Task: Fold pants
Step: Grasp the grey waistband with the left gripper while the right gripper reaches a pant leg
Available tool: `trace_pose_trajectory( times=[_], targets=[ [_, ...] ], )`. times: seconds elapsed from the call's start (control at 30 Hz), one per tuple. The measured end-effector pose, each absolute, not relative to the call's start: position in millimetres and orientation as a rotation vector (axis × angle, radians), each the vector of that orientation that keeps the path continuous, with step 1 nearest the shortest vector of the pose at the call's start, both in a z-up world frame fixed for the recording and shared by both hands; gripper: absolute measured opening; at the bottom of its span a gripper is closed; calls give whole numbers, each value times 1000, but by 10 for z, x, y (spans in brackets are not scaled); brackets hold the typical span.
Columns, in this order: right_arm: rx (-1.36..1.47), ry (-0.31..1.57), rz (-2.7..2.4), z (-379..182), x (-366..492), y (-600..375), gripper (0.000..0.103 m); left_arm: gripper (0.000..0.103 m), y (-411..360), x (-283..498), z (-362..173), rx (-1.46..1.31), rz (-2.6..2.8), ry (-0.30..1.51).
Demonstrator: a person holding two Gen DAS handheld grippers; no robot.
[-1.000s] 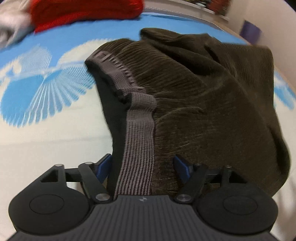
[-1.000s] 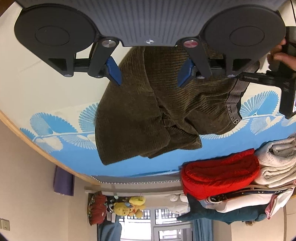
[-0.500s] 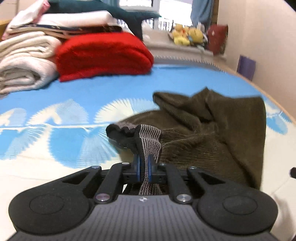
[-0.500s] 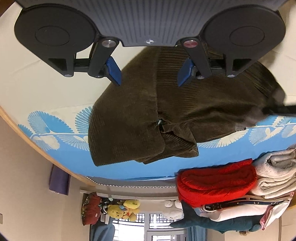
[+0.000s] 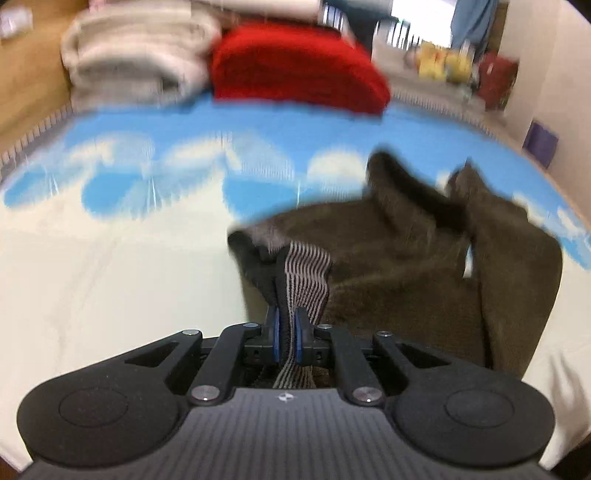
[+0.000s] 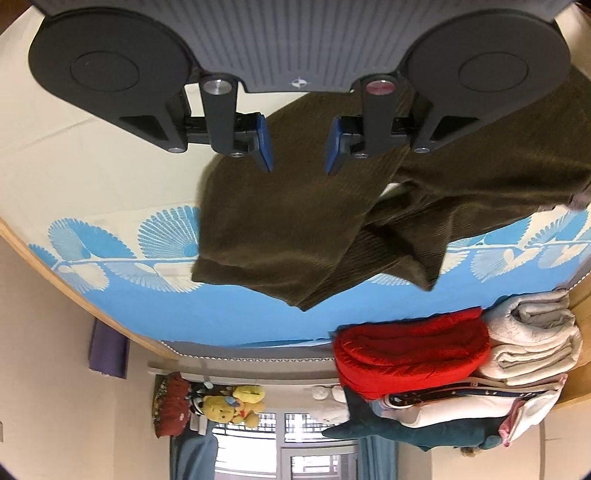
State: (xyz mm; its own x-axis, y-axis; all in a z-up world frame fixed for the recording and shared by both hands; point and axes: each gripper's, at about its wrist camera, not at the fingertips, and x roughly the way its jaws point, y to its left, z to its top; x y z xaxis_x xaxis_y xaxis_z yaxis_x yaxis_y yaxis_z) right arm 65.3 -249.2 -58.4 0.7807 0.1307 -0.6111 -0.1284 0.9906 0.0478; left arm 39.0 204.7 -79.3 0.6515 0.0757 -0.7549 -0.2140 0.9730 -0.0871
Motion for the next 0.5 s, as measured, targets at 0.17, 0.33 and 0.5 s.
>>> trace_pose_trajectory(
  times=[0.17,0.33,0.5],
  targets=[
    [21,739,152,-710,766,-2460,33,45,2274,567,-1188,-274,221,1079],
    [-17,790,205,-824,804,-2185,46,63,2297,708,-1341,-300,237,1149],
    [-89,841,267,-956,874,-1764,53,67,2343,806,-1435,-297,259,1166]
  ],
)
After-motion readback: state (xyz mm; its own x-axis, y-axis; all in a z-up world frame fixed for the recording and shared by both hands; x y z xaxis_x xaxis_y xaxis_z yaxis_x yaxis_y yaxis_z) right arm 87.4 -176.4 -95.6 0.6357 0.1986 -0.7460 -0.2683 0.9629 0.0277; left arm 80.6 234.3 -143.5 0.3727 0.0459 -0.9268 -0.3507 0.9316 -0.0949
